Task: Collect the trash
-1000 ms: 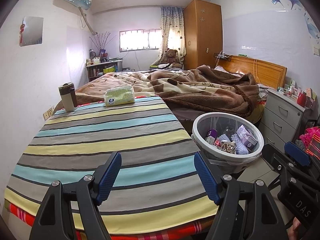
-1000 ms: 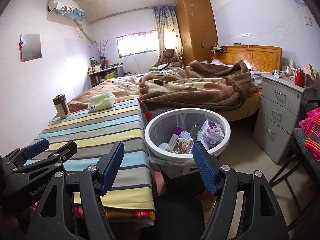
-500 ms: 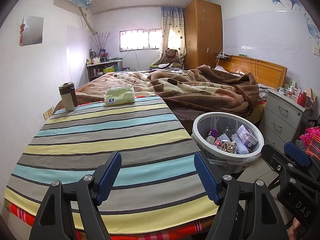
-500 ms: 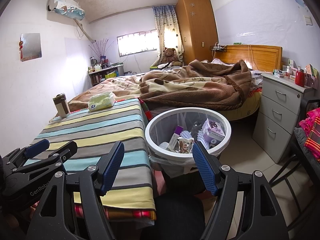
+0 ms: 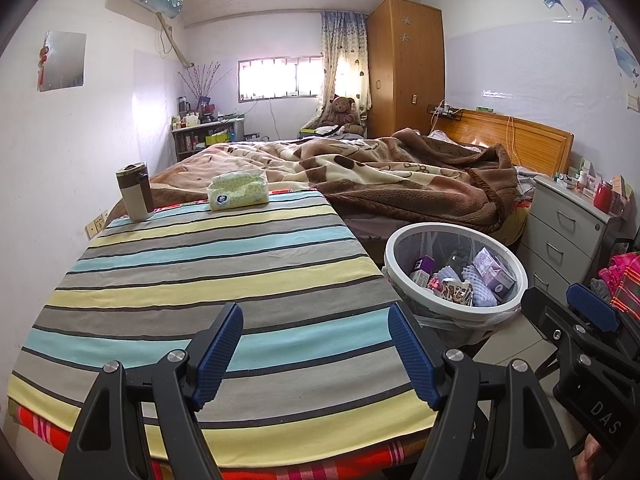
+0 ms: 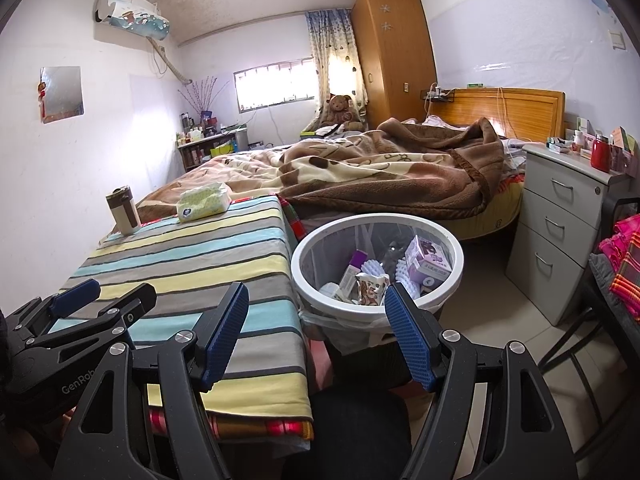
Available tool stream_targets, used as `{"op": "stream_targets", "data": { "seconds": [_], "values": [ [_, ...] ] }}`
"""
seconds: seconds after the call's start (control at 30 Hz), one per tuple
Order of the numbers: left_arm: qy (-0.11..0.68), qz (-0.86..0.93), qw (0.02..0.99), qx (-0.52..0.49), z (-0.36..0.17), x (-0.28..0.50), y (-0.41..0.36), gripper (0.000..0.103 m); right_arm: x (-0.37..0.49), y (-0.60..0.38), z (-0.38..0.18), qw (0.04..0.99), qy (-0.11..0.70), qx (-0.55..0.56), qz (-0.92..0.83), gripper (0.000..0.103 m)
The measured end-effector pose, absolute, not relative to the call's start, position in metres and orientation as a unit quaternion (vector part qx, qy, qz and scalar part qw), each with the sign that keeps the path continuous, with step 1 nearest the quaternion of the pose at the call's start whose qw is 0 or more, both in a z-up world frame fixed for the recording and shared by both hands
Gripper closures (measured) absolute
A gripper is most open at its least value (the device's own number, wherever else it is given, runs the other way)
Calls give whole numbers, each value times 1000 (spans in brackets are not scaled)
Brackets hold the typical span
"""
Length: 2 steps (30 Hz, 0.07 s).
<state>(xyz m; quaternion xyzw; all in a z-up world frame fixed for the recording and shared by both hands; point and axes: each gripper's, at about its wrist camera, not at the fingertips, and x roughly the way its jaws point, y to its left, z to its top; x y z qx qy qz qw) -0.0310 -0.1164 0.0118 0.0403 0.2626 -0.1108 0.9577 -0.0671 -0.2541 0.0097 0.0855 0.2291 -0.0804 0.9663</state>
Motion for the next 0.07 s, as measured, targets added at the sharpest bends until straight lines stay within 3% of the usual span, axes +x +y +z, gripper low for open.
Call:
{"op": "stream_targets", "data": {
  "seconds": [0.07],
  "values": [
    [264,-111,957,40,11,-31,-117,28,-67,-254,10,966,229,86,-81,31]
  ]
}}
